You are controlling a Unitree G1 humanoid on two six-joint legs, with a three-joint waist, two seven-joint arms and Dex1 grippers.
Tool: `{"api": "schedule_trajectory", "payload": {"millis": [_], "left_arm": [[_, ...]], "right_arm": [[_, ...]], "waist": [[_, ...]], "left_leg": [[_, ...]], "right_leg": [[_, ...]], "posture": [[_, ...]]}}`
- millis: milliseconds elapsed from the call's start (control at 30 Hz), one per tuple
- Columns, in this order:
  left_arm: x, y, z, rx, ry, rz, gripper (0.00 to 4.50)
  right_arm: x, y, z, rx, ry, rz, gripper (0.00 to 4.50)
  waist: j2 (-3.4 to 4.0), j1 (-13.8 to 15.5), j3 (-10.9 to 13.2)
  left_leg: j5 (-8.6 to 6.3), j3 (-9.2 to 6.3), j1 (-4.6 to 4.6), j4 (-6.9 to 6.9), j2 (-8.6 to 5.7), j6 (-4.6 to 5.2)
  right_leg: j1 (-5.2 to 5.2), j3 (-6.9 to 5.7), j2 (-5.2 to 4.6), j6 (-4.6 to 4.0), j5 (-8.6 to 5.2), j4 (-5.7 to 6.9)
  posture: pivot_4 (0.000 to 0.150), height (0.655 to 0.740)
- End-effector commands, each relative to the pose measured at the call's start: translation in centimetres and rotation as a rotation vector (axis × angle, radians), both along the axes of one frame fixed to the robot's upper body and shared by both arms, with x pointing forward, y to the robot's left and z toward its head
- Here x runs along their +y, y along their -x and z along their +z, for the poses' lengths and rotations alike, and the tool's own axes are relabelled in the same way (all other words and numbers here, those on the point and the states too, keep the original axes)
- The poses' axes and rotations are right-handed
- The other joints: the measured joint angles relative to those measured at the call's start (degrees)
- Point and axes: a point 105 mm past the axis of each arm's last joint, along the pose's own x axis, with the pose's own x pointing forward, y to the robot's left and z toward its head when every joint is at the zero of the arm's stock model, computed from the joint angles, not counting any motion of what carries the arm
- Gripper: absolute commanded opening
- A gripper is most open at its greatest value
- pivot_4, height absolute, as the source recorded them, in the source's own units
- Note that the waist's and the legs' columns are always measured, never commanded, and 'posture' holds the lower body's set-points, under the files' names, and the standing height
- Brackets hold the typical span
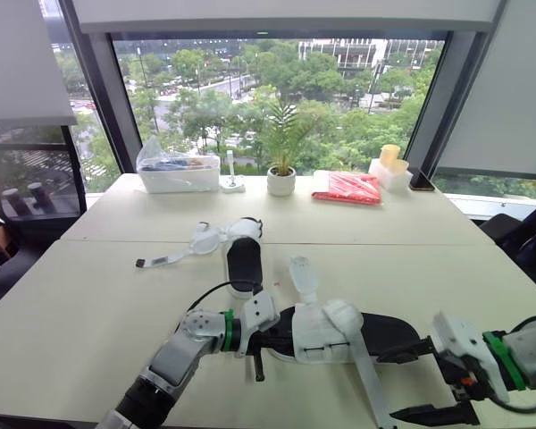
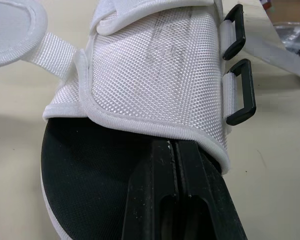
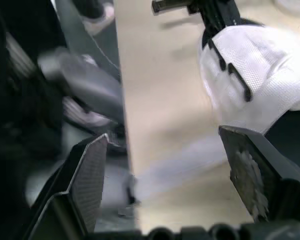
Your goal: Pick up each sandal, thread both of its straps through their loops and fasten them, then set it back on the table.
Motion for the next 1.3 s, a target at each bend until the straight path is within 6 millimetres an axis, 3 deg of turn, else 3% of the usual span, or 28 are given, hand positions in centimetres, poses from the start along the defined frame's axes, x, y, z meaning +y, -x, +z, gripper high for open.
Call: {"api": "schedule_trajectory", "payload": {"millis": [33, 433, 733, 867, 900, 1033, 1167, 1300], "left_arm": [[-0.2, 0.2, 0.0, -0.011, -0.008, -0.014, 0.00], [-0.2, 0.3, 0.0, -0.008, -0.003, -0.001, 0.00], [-0.2, 0.3, 0.0, -0.007, -0.003, 0.003, 0.00], [-0.2, 0.4, 0.0, -0.007, -0.005, 0.001, 0.00], [-0.2, 0.4, 0.0, -0.007, -0.005, 0.000, 0.00], [-0.2, 0.4, 0.0, -0.006, -0.007, -0.002, 0.00], [-0.1, 0.5, 0.0, -0.004, -0.007, -0.001, 0.00], [-0.1, 0.5, 0.0, -0.004, -0.007, 0.002, 0.00]], "right_arm": [[0.6, 0.0, 0.0, 0.129, -0.027, -0.099, 3.82], [-0.8, -0.8, -3.6, 0.374, -0.041, -0.388, 3.82], [0.5, -0.2, -5.0, 0.495, -0.129, -0.421, 3.82], [0.7, -0.6, -5.2, 0.513, -0.159, -0.439, 2.61], [0.6, -0.7, -5.2, 0.513, -0.159, -0.442, 1.94], [0.5, -1.1, -5.2, 0.508, -0.166, -0.449, 0.01], [0.9, -1.4, -4.3, 0.498, -0.194, -0.429, 0.01], [2.0, -2.4, -0.5, 0.479, -0.316, -0.379, 0.01]], "waist": [[0.00, 0.1, 0.0], [-0.03, 0.1, 0.0], [-0.02, 0.0, 0.0], [-0.02, 0.0, 0.0], [-0.02, 0.0, 0.0], [-0.02, 0.0, 0.0], [-0.03, -0.1, 0.0], [-0.02, -0.1, 0.0]], "left_leg": [[0.00, 0.00, -0.02, 0.00, 0.00, 0.00], [-0.02, 0.02, -0.06, -0.04, -0.01, 0.02], [-0.02, 0.02, -0.06, -0.05, -0.01, 0.03], [-0.02, 0.02, -0.05, -0.06, -0.01, 0.03], [-0.02, 0.02, -0.07, -0.05, -0.01, 0.03], [-0.02, 0.02, -0.08, -0.07, -0.01, 0.03], [-0.02, 0.02, -0.08, -0.08, -0.01, 0.04], [-0.02, 0.02, -0.08, -0.08, -0.01, 0.04]], "right_leg": [[-0.01, 0.00, -0.02, 0.00, 0.00, -0.02], [-0.05, 0.00, 0.00, 0.01, 0.01, -0.09], [-0.06, 0.00, 0.00, 0.02, 0.00, -0.10], [-0.05, 0.00, 0.01, 0.02, 0.01, -0.10], [-0.07, -0.01, 0.01, 0.02, 0.00, -0.10], [-0.07, -0.01, 0.01, 0.02, 0.01, -0.13], [-0.07, -0.01, 0.00, 0.02, 0.01, -0.14], [-0.07, -0.01, 0.01, 0.02, 0.01, -0.14]], "posture": [[0.150, 0.7400], [0.150, 0.7400], [0.150, 0.7400], [0.150, 0.7400], [0.150, 0.7400], [0.150, 0.7400], [0.150, 0.7400], [0.150, 0.7400]]}}
